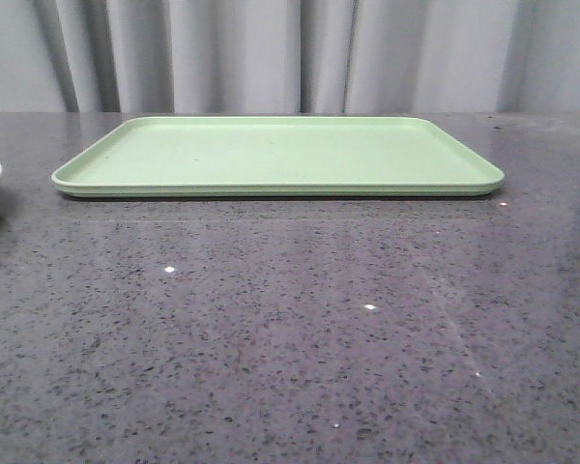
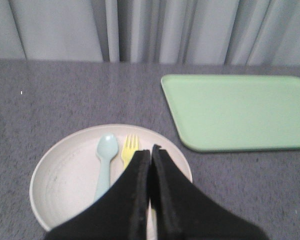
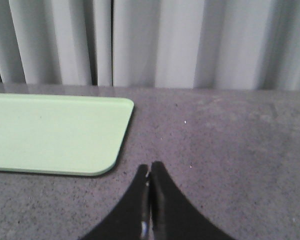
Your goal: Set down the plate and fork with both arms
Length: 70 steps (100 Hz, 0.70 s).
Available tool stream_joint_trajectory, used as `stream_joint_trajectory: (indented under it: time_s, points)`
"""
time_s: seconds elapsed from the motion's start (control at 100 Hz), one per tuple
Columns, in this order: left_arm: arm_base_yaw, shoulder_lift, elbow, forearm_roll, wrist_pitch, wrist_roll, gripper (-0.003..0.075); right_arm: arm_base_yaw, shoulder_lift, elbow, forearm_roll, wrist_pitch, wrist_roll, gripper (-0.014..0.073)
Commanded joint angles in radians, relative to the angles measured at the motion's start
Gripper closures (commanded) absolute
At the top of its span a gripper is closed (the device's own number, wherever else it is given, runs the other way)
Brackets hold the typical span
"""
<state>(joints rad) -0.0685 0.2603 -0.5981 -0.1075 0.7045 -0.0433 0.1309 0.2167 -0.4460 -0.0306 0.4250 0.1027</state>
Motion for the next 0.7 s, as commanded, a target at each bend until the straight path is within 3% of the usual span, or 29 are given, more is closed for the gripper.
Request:
stream_joint_trajectory:
  time_s: [0.0,0.09,0.53,0.6,0.69]
  points:
    - [0.001,0.118,-0.157,0.024,0.128,-0.006,0.0741,-0.006,0.099,-0.114,-0.001,0.062,0.003,0.0713]
    - [0.001,0.205,-0.242,0.028,0.226,-0.006,0.0741,-0.006,0.181,-0.186,0.02,0.153,0.003,0.0713]
    - [0.001,0.324,-0.245,0.011,0.194,-0.006,0.074,-0.006,0.304,-0.212,0.025,0.108,0.003,0.0706]
    - [0.001,0.324,-0.248,0.011,0.188,-0.006,0.0734,-0.006,0.304,-0.212,0.025,0.108,0.003,0.0664]
    - [0.001,0.324,-0.248,-0.004,0.186,-0.006,0.0672,-0.006,0.304,-0.212,0.025,0.107,0.003,0.0531]
